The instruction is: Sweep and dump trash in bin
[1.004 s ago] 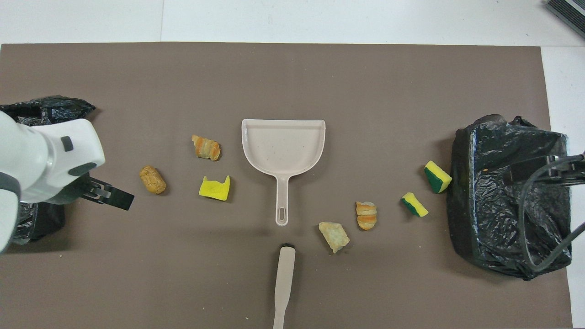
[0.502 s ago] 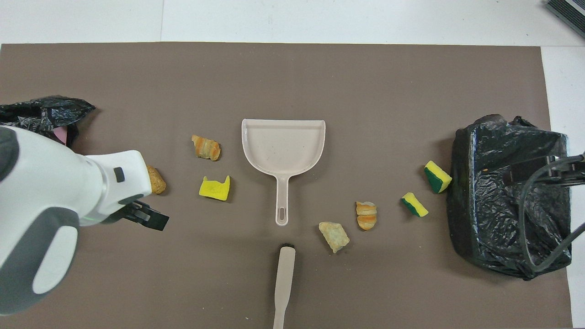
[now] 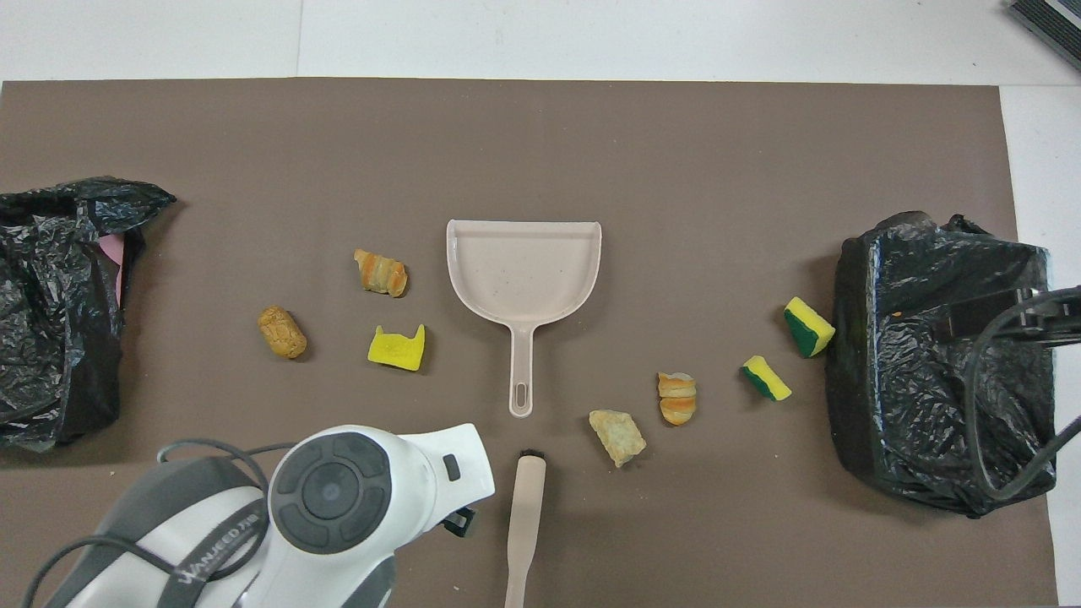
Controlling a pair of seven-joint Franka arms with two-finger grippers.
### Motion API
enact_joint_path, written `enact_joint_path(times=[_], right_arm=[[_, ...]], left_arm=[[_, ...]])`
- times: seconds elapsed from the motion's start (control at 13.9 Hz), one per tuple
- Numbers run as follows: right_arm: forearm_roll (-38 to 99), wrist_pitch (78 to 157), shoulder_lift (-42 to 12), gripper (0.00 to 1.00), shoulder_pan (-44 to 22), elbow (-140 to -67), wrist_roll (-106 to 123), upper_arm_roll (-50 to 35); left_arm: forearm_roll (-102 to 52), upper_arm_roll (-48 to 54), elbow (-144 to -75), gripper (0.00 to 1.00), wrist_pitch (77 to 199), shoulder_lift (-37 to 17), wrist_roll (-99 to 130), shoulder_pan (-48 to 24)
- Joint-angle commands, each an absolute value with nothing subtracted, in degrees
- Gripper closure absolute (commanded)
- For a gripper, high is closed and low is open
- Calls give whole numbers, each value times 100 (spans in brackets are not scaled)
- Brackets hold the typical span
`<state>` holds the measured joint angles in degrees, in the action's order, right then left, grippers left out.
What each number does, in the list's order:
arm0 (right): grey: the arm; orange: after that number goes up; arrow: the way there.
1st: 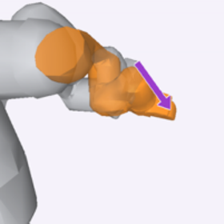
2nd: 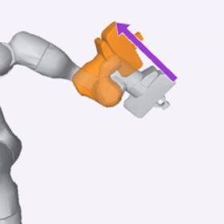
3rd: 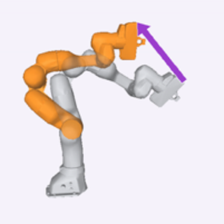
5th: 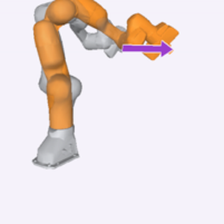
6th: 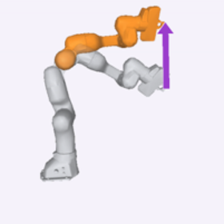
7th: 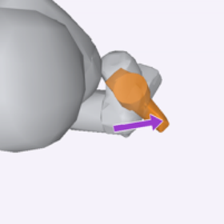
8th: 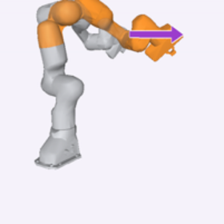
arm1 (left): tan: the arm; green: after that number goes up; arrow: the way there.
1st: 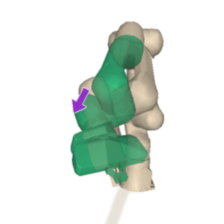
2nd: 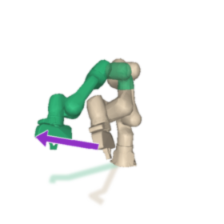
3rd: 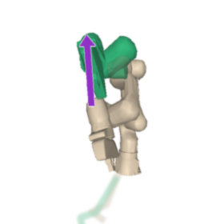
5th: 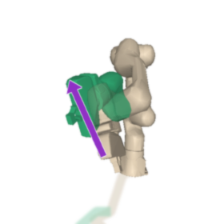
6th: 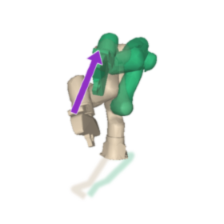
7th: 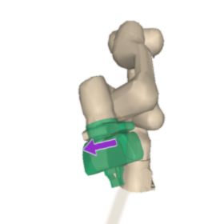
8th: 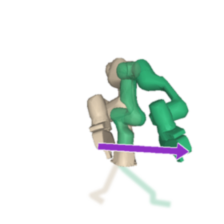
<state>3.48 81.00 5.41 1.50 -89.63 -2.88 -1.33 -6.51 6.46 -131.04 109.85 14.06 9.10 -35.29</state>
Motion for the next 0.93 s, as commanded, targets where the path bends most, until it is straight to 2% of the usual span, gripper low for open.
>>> enact_joint_path(times=[0.0,0.43,0.72,0.86], right_arm=[[457,8016,589,0,220,-8991,-272,-141],[448,8068,589,0,193,-8991,-334,-149],[448,8174,580,0,106,-9000,-378,-237],[448,8217,537,0,-139,-9009,-666,-299]], left_arm=[[-738,536,-13849,0,11844,1591,1527,-4251],[-738,536,-14422,0,12698,1486,3267,-5650],[-738,536,-14537,0,12788,1380,3577,-5889],[-738,536,-14686,0,12989,1380,3577,-5985]])
